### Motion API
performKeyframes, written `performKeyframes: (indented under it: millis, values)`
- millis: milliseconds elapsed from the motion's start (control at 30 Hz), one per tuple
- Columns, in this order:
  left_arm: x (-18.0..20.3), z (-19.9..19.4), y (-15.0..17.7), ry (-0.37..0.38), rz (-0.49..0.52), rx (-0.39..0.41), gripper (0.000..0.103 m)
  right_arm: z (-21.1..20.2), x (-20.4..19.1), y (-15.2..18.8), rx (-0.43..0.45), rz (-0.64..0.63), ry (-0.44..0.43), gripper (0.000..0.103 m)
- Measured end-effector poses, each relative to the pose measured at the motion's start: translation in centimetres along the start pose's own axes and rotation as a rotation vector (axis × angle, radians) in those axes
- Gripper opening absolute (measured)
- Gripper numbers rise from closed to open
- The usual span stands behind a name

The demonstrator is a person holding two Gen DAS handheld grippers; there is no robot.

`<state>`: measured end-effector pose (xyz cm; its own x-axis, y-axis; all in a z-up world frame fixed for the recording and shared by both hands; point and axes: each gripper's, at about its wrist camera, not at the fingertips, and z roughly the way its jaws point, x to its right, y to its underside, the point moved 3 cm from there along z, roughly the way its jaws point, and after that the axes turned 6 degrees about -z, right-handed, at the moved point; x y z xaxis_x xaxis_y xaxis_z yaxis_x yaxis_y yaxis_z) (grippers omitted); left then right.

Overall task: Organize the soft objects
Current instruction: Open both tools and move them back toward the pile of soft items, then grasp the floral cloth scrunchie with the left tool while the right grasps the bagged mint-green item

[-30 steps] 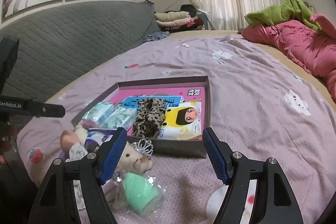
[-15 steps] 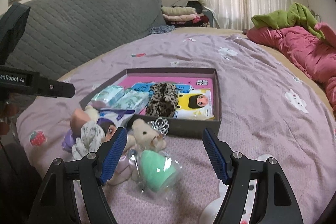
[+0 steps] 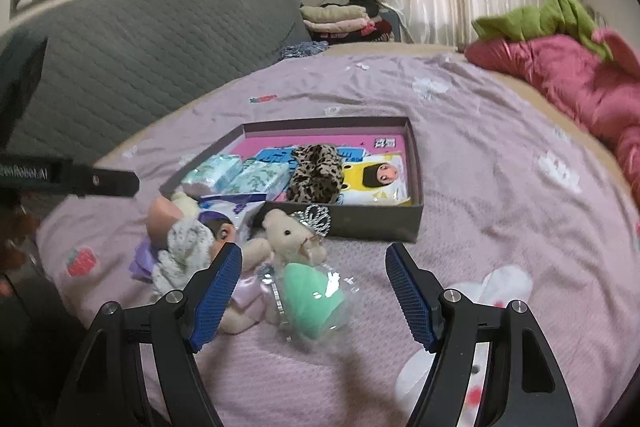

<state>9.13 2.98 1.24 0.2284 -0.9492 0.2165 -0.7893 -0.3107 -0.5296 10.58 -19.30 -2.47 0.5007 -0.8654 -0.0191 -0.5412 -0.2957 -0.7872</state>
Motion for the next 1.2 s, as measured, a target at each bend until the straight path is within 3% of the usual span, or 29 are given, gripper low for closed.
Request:
performKeyframes:
  millis: [1200]
  values:
    - [0.9, 1.0, 4.6, 0.054, 0.047, -0.097, 0.065, -1.7, -2.5, 1.3, -0.046, -0.074, 0.03, 0.076]
